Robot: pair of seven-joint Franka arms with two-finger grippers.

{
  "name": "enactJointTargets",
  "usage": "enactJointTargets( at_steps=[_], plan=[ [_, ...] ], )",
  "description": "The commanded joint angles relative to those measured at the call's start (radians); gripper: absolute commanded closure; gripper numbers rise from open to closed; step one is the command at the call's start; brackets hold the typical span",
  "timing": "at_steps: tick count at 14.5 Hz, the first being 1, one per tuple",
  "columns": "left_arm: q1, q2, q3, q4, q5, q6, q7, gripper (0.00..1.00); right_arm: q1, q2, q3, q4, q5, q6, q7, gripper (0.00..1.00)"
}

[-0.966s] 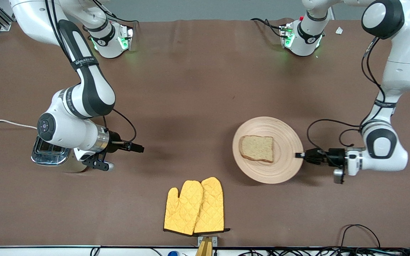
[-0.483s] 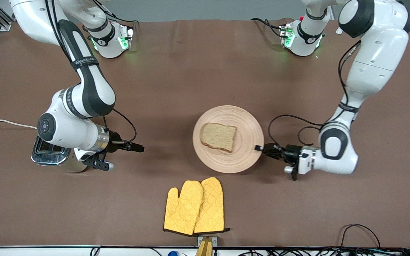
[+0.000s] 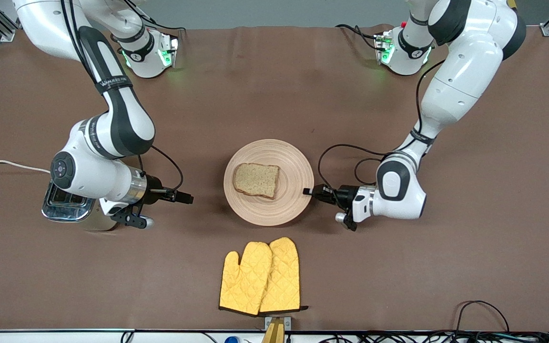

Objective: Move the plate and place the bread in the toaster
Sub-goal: 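Slide the plate toward the table middle while the right gripper reaches the bread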

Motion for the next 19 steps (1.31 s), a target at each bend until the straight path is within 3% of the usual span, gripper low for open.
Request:
enactJointTargets(
  at_steps=[1, 3, 4, 5, 6, 11, 14, 16, 19],
  plan=[
    [0.002, 0.019, -0.001, -0.009, -0.040, 0.027, 0.002, 0.99, 0.002, 0.000, 0.001, -0.010, -0.018, 0.008, -0.005, 0.00],
    [-0.017, 0.023, -0.001, -0.016, -0.043, 0.066, 0.002, 0.95, 0.007, 0.002, 0.003, -0.021, -0.018, 0.020, -0.005, 0.00],
    [-0.017, 0.020, 0.000, -0.026, -0.059, 0.067, -0.001, 0.79, 0.025, 0.003, 0.003, -0.031, -0.018, 0.032, 0.001, 0.00],
    [-0.015, 0.020, 0.000, -0.026, -0.064, 0.069, -0.003, 0.49, 0.048, 0.009, 0.003, -0.035, -0.018, 0.048, 0.010, 0.00],
    [-0.009, 0.017, 0.000, -0.028, -0.064, 0.069, -0.003, 0.00, 0.069, 0.018, 0.003, -0.035, -0.018, 0.066, 0.044, 0.00],
    [0.034, -0.052, 0.012, -0.013, -0.051, 0.069, -0.242, 0.00, 0.158, 0.035, 0.000, -0.047, -0.067, 0.111, 0.246, 0.00],
    [0.081, -0.099, 0.032, 0.024, 0.015, 0.069, -0.361, 0.00, 0.246, 0.058, -0.002, -0.093, -0.238, 0.212, 0.459, 0.00],
    [0.140, -0.141, 0.032, 0.053, 0.142, 0.061, -0.452, 0.00, 0.278, 0.089, -0.002, -0.093, -0.313, 0.216, 0.535, 0.00],
    [0.249, -0.211, 0.028, 0.104, 0.426, -0.007, -0.584, 0.00, 0.312, 0.101, 0.000, -0.087, -0.328, 0.212, 0.572, 0.00]
  ],
)
